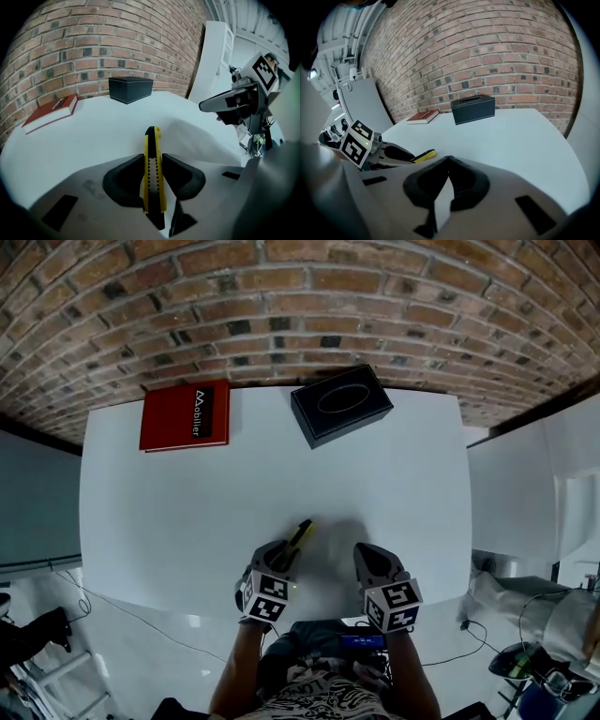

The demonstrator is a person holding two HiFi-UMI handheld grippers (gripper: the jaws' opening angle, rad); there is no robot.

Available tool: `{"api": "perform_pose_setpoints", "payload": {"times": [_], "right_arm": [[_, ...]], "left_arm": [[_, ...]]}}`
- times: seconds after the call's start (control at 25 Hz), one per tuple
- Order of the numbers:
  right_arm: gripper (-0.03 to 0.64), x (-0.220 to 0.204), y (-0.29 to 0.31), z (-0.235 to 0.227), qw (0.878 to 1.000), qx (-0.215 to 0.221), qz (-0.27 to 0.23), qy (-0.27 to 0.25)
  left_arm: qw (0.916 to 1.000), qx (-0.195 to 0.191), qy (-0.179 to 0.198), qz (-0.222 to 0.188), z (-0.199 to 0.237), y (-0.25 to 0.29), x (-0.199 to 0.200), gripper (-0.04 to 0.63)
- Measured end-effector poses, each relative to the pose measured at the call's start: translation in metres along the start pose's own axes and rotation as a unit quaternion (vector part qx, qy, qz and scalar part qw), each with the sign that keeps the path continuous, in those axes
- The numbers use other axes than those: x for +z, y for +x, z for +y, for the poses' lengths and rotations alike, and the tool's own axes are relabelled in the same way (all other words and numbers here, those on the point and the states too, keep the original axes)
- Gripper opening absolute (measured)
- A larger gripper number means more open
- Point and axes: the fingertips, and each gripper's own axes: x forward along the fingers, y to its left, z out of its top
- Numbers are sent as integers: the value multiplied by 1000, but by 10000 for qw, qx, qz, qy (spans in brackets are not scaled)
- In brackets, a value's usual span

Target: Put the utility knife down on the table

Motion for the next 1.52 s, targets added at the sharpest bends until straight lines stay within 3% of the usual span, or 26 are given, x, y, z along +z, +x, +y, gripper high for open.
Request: {"api": "perform_pose_setpoints", "payload": {"times": [0.2,0.72,1.16,1.52], "right_arm": [[0,2,3,5,10000,44,12,-14],[0,6,-2,8,9999,31,-62,-94],[0,22,-15,13,9990,-77,-309,-329],[0,45,-45,29,9952,-152,-822,-512]], "left_arm": [[9998,-136,79,138,0,3,-5,124],[9987,-423,-301,23,-3,4,-1,126],[9957,-139,-498,-766,8,-29,41,124],[9846,74,-632,-1629,8,-76,83,21]]}}
